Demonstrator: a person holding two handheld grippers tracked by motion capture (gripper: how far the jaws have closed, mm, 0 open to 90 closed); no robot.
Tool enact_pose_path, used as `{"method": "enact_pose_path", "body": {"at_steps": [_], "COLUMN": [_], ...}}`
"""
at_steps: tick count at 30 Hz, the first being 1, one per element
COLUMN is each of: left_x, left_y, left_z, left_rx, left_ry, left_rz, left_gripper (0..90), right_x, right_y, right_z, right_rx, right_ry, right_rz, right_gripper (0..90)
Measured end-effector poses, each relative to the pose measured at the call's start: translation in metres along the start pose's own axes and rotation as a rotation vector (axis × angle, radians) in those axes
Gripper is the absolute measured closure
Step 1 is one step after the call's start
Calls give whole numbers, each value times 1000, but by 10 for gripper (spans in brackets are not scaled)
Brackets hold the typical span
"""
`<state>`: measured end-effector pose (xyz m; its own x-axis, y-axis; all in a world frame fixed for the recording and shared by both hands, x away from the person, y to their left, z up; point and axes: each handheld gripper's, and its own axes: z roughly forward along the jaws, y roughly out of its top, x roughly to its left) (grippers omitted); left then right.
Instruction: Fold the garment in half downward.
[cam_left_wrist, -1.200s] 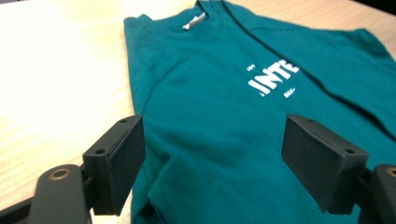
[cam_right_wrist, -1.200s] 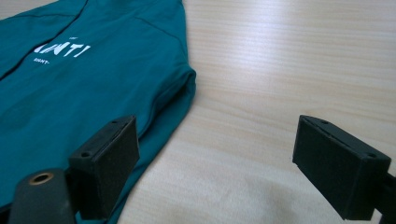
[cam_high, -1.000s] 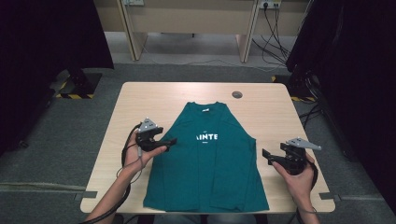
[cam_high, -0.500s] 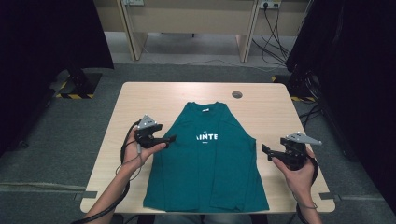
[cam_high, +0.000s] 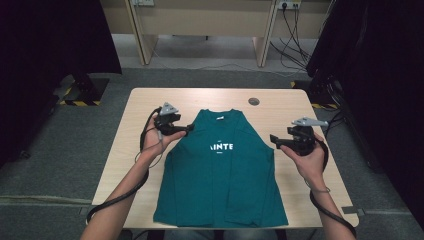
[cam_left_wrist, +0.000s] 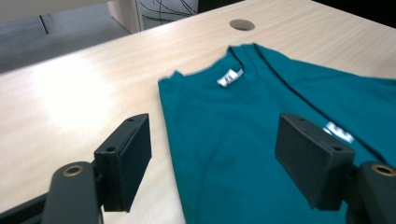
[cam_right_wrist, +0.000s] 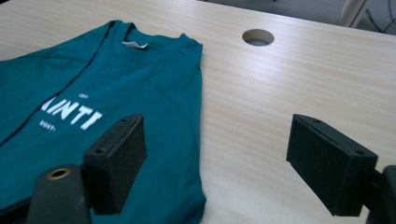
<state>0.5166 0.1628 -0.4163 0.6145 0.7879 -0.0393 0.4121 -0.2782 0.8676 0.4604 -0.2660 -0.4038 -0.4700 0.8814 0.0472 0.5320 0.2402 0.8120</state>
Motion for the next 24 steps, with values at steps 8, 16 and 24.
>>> {"method": "enact_pose_path", "body": {"at_steps": [8,16,24], "left_x": [22,31,27], "left_y": [15,-3,-2], "left_z": [60,104,111], "left_rx": [119,202,208], "left_ry": [32,43,39], "left_rz": [-18,-90,-86], "left_gripper": [311,342,390], "right_x": [-5,-4,-1], "right_y": [40,57,59], "right_z": [64,121,153], "right_rx": [98,187,235], "right_ry": [44,56,51], "right_rz": [0,-15,-2], "right_gripper": [348,459,461]}}
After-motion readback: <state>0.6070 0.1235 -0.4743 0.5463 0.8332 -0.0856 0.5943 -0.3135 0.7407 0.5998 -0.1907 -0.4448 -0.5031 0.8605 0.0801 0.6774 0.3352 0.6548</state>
